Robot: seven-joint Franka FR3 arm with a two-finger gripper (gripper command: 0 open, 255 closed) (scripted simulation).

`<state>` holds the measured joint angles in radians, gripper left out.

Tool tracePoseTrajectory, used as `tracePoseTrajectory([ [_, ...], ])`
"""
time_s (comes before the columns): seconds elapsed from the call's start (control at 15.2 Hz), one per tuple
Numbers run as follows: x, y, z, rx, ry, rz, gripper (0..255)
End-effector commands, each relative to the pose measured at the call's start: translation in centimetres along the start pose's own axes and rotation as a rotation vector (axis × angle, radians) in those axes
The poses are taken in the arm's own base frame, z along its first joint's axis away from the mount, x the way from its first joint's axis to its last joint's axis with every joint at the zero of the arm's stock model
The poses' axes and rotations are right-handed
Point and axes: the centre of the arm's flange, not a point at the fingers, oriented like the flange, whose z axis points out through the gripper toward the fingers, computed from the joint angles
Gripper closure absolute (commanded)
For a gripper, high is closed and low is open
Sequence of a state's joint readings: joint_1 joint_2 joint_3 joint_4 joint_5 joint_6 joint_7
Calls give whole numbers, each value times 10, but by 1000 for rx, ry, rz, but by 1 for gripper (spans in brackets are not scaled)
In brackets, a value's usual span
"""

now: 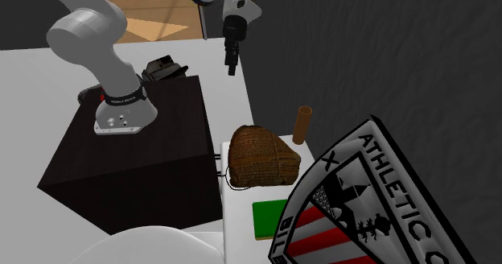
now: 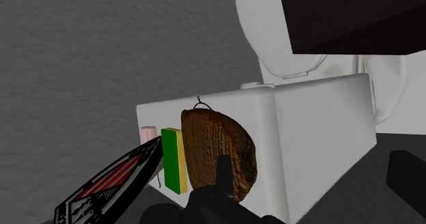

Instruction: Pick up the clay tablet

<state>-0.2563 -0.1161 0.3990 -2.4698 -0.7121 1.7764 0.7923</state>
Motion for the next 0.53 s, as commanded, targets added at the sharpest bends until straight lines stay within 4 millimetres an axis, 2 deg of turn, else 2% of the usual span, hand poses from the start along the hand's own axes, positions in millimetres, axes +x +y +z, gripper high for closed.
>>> tracePoseTrajectory([
  [0.0, 13, -12, 26, -84, -11, 34, 0],
  [0.46, 64, -34, 116, -363, -67, 142, 0],
])
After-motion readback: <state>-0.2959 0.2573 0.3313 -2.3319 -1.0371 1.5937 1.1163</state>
